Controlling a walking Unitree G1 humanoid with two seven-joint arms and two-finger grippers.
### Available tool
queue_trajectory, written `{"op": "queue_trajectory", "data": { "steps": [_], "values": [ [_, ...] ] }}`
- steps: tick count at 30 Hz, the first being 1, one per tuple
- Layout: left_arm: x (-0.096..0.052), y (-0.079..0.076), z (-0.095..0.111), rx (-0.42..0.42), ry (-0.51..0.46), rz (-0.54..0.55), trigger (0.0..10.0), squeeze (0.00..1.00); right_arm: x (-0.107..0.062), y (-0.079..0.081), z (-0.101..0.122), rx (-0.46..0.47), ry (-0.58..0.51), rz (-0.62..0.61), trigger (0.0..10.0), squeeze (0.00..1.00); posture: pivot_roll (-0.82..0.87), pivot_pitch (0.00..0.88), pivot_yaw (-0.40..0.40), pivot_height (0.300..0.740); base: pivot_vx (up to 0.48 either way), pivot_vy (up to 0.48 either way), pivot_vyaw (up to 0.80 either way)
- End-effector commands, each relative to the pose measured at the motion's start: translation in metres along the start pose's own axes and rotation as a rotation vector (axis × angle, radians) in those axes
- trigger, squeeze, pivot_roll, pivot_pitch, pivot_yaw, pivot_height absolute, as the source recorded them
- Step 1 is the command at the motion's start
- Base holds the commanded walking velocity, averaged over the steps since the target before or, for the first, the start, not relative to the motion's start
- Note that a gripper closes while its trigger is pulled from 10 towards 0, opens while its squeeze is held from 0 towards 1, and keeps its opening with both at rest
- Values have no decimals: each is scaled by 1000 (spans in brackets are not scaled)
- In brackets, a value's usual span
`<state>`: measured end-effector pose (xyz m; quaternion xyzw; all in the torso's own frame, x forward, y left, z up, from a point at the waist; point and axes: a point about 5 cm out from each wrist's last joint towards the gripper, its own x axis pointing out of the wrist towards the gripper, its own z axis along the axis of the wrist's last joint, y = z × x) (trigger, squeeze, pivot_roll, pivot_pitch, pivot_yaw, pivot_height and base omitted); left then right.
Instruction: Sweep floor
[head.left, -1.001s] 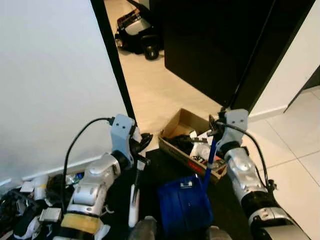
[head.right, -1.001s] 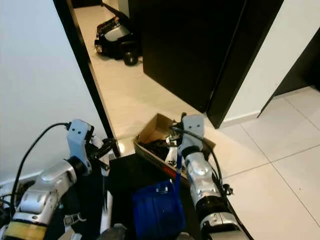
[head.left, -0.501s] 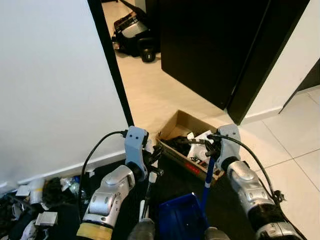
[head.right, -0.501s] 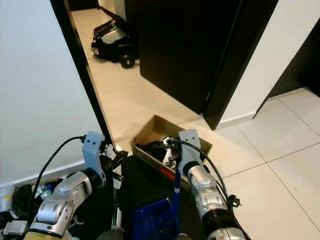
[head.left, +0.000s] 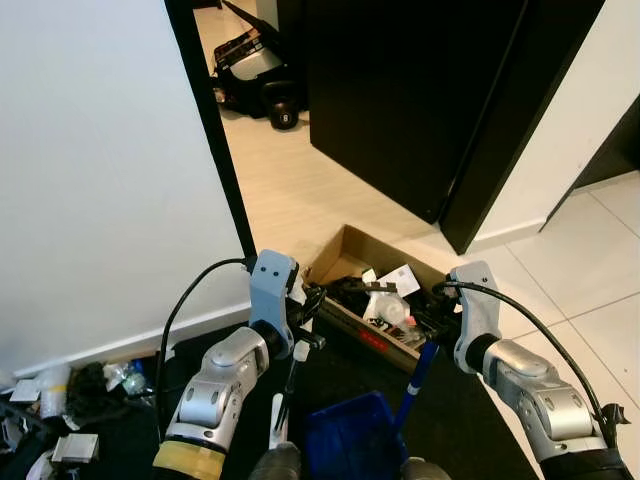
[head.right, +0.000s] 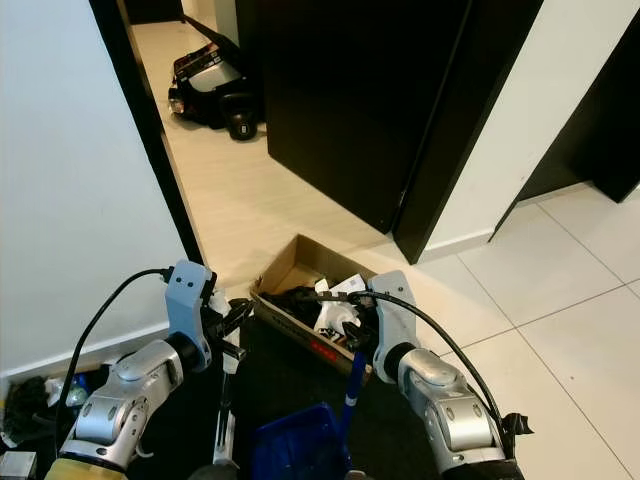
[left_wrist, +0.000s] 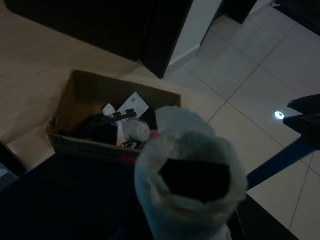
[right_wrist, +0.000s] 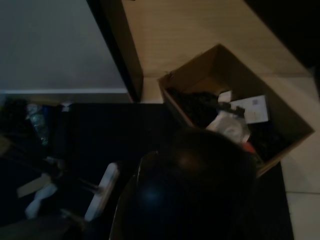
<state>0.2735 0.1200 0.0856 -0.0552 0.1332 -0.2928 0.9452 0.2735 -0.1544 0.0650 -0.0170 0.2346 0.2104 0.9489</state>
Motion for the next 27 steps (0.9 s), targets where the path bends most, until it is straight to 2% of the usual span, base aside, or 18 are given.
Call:
{"op": "queue_trajectory", "data": {
  "steps": [1,3,5,6,12,18,19,21,22,24,25,27],
  "values": [
    [-1,3,-2,33,18,16,10000,0,3,2,-13,-5,39,6,10000,0,118,83,-5,740,0,0,0],
    [-2,4,-2,50,20,28,10000,0,10,-1,4,-41,-107,-59,10000,0,125,82,0,740,0,0,0],
    [-4,6,0,84,16,35,10000,0,12,1,23,-15,-270,-86,10000,0,129,81,5,740,0,0,0],
    [-5,7,1,94,13,34,10000,0,12,2,28,5,-306,-94,10000,0,129,81,6,740,0,0,0],
    [-16,13,18,138,2,-79,10000,0,11,-9,27,26,-336,-200,10000,0,137,85,16,740,0,0,0],
    [-17,26,30,149,-3,-70,10000,0,13,-13,26,26,-349,-231,10000,0,138,86,27,740,0,0,0],
    [-16,31,33,156,-3,-48,10000,0,15,-13,25,12,-347,-238,10000,0,136,87,31,740,0,0,0],
    [-14,49,39,187,-14,67,10000,0,18,-14,23,5,-345,-254,10000,0,132,89,38,740,0,0,0],
    [-14,49,39,187,-14,67,10000,0,18,-14,23,5,-345,-254,10000,0,132,89,38,740,0,0,0],
    [-13,59,43,199,-37,158,10000,0,19,-16,22,3,-345,-265,10000,0,133,90,40,740,0,0,0],
    [-13,59,43,199,-37,158,10000,0,19,-16,22,3,-345,-265,10000,0,133,90,40,740,0,0,0],
    [-14,64,43,212,-50,236,10000,0,20,-19,22,11,-346,-286,10000,0,135,91,39,740,0,0,0]
  ]
}}
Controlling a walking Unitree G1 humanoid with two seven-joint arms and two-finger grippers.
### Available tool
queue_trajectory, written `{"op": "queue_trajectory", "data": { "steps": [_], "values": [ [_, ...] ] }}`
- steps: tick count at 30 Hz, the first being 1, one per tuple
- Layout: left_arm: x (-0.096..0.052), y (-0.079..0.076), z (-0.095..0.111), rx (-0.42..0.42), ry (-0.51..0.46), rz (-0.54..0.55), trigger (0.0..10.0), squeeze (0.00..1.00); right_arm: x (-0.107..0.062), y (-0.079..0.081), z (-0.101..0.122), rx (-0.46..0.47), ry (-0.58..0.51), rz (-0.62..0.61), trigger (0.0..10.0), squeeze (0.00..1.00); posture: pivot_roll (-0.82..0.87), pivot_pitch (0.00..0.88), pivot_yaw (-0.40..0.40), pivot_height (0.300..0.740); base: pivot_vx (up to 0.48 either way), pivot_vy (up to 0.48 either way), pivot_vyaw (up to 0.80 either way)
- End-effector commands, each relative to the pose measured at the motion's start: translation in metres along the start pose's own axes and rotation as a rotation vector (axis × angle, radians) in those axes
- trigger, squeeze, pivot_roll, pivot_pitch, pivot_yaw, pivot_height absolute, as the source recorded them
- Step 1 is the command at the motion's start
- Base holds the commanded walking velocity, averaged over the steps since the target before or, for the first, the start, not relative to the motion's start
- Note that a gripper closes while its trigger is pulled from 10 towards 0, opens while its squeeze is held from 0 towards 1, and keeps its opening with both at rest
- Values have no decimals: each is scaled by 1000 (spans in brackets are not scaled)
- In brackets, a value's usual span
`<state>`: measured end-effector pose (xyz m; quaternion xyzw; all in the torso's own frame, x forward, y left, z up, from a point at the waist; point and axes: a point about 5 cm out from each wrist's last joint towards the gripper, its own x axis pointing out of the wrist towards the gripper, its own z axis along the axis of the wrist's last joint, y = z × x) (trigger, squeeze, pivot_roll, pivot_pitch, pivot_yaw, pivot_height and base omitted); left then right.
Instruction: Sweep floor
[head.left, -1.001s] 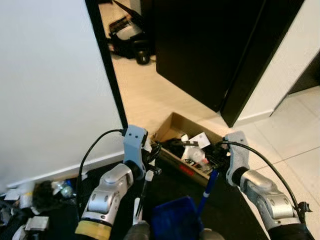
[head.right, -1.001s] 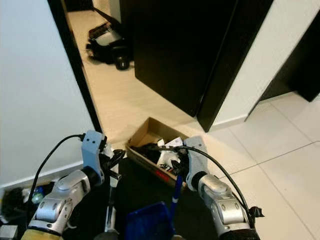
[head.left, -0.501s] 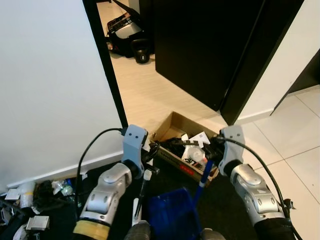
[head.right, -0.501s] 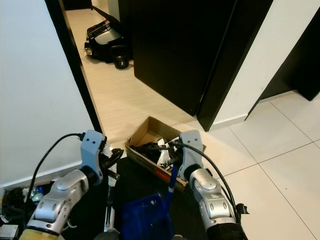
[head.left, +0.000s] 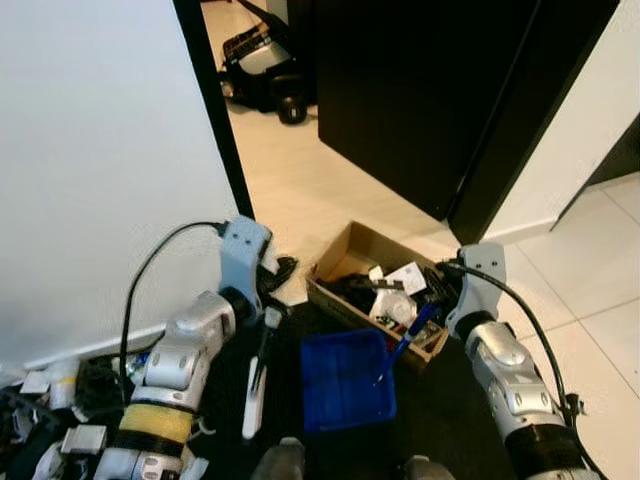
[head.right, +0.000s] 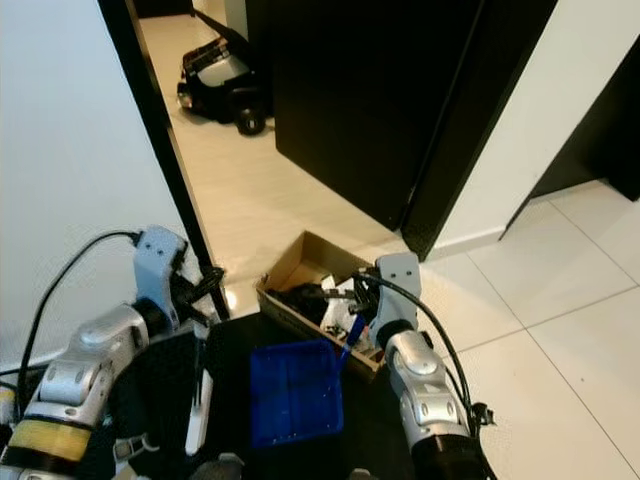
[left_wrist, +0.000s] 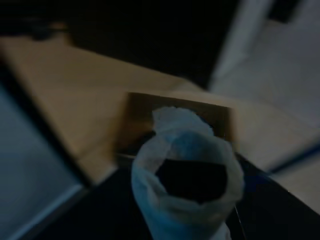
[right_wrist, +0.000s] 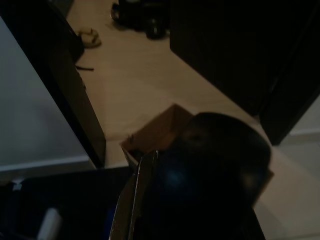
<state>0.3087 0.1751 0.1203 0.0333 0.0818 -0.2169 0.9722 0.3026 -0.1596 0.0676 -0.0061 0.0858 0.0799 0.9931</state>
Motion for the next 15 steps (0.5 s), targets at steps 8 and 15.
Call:
{"op": "queue_trajectory", "data": {
  "steps": [8,15],
  "values": [
    [-3,-11,-9,-61,14,20,10000,0,10,-6,15,4,-71,-41,10000,0,138,92,27,740,0,0,0],
    [1,-17,-10,-142,-4,25,10000,0,15,-9,24,19,-129,-56,10000,0,139,91,22,740,0,0,0]
  ]
}}
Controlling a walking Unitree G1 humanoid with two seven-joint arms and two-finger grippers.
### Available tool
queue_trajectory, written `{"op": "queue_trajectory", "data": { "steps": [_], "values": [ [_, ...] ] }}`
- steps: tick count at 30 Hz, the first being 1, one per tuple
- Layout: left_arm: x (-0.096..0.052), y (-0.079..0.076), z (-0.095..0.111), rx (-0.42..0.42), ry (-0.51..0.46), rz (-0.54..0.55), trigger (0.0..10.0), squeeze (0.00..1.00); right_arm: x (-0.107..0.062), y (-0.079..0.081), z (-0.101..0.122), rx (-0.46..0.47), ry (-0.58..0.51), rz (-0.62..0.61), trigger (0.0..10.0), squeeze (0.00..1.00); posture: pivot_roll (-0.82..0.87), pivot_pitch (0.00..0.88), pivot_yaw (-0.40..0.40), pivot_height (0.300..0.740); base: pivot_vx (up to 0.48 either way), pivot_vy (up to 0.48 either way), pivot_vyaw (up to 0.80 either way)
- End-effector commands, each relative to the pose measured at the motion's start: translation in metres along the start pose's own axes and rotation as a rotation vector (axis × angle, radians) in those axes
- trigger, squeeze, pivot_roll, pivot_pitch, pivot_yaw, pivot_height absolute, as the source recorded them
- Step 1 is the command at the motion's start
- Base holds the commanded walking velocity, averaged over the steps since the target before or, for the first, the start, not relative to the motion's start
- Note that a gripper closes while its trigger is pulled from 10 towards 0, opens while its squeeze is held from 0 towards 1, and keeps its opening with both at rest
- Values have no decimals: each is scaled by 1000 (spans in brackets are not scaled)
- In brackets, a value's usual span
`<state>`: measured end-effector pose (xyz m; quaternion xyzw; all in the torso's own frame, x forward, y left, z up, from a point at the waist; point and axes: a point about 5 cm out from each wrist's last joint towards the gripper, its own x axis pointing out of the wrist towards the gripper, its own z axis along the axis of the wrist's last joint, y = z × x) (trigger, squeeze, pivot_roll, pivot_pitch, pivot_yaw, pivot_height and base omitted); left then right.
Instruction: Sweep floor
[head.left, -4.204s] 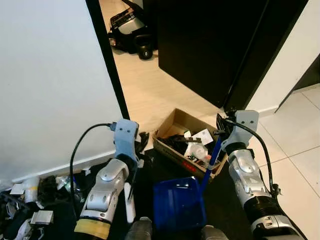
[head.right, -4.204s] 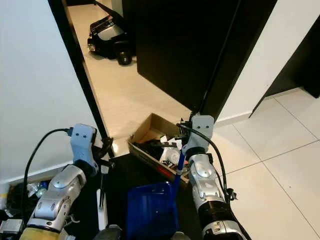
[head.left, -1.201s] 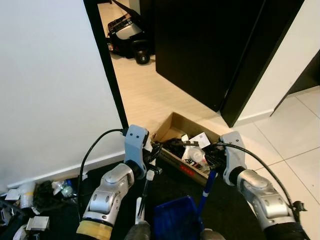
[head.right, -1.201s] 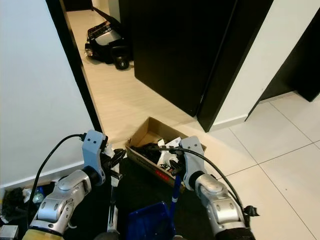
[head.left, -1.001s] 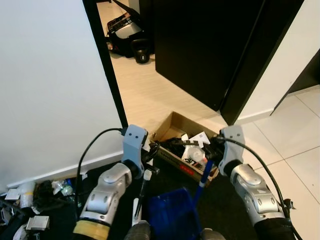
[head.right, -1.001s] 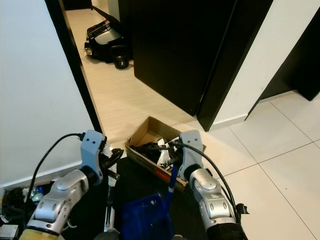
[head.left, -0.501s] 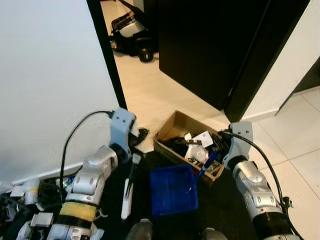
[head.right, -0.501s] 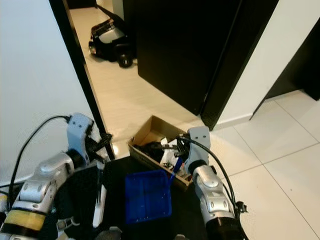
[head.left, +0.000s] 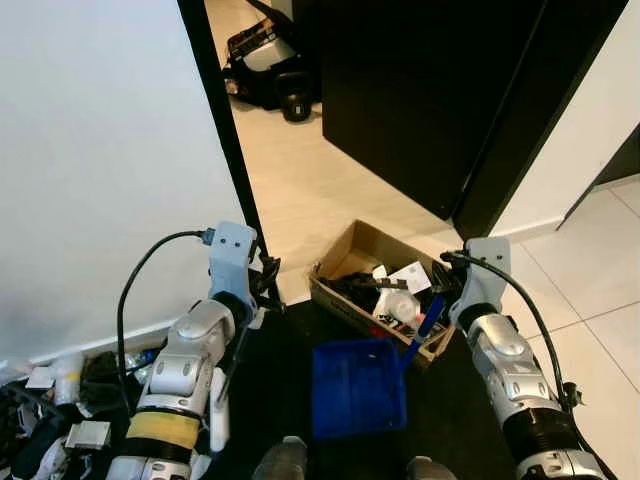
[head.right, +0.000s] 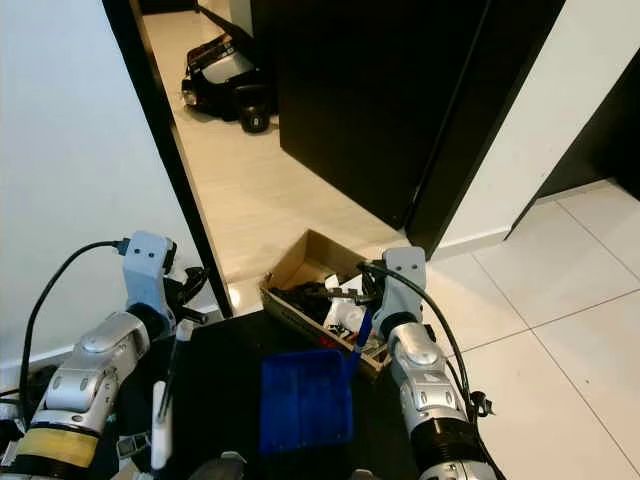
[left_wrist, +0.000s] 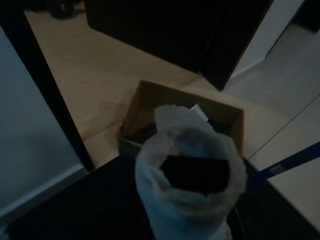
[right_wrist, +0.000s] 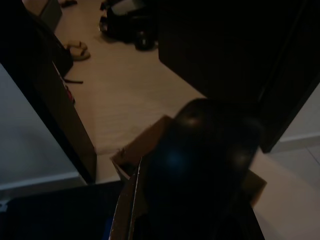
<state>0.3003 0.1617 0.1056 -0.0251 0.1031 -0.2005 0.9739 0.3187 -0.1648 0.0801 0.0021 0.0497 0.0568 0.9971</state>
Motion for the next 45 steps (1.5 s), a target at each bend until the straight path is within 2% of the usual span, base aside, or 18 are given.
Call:
{"op": "queue_trajectory", "data": {
  "steps": [1,12,18,26,45],
  "values": [
    [0,-2,4,-24,-21,3,10000,0,3,-2,11,9,-67,-12,10000,0,139,91,22,740,0,0,0],
    [2,-2,9,-65,-38,53,10000,0,5,-4,13,15,-80,-19,10000,0,135,90,21,740,0,0,0],
    [3,-1,10,-38,-44,72,10000,0,6,-3,12,25,-82,-22,10000,0,136,90,21,740,0,0,0],
    [3,-2,9,-41,-39,77,10000,0,7,-3,11,33,-80,-22,10000,0,139,90,20,740,0,0,0],
    [4,0,11,-42,-44,96,10000,0,8,-2,8,36,-76,-14,10000,0,139,80,17,740,0,292,0]
  ]
}}
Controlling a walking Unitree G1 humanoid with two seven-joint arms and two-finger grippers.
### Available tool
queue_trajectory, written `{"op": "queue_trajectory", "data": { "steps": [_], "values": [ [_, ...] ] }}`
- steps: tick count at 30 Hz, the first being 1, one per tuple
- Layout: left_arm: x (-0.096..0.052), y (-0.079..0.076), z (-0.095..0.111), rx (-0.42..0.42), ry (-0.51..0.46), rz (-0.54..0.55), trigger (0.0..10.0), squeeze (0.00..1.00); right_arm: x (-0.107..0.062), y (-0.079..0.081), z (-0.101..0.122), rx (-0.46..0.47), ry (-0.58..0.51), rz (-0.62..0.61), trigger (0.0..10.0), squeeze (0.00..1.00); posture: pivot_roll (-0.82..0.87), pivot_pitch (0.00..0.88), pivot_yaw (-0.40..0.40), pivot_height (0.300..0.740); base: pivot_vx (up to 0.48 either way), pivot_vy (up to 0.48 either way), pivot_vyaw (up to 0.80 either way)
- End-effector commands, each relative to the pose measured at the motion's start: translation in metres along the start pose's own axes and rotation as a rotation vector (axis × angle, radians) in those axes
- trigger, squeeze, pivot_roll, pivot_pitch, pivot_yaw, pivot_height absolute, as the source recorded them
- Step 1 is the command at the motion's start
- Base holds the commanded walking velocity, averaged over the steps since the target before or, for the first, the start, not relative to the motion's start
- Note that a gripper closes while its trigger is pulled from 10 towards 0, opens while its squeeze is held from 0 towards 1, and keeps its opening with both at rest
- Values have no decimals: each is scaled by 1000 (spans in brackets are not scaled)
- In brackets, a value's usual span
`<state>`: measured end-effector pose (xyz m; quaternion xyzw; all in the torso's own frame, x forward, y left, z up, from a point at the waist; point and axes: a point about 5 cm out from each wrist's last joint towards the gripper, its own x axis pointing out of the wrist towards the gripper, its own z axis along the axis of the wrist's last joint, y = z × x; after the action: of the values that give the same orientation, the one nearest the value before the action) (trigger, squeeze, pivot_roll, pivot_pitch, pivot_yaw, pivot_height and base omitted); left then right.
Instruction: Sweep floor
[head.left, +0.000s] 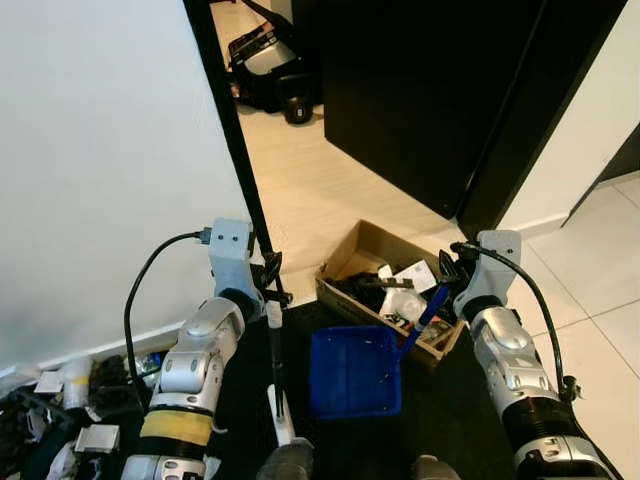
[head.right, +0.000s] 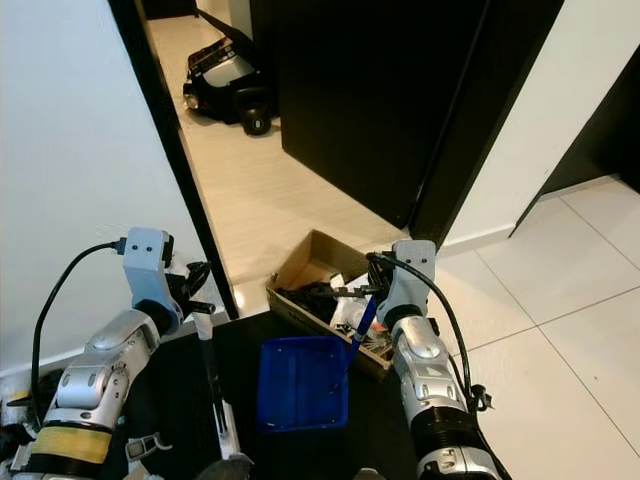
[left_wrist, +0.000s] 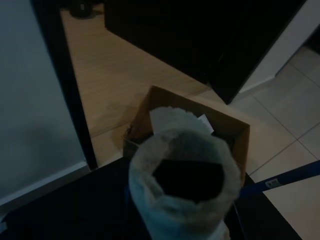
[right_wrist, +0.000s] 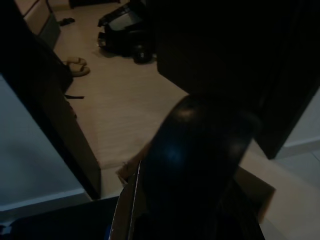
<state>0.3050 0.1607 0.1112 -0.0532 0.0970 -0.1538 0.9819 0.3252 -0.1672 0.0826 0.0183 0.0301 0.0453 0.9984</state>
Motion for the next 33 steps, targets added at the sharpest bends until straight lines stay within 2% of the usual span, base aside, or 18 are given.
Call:
{"op": "queue_trajectory", "data": {
  "steps": [1,12,33],
  "values": [
    [0,0,4,18,-18,7,10000,0,2,2,5,6,-34,8,10000,0,139,80,17,740,0,304,0],
    [0,0,5,21,-21,11,10000,0,2,1,4,6,-32,10,10000,0,140,83,16,740,0,304,0],
    [0,0,5,27,-17,12,10000,0,2,1,1,8,-27,7,10000,0,141,89,20,740,0,0,0]
  ]
}}
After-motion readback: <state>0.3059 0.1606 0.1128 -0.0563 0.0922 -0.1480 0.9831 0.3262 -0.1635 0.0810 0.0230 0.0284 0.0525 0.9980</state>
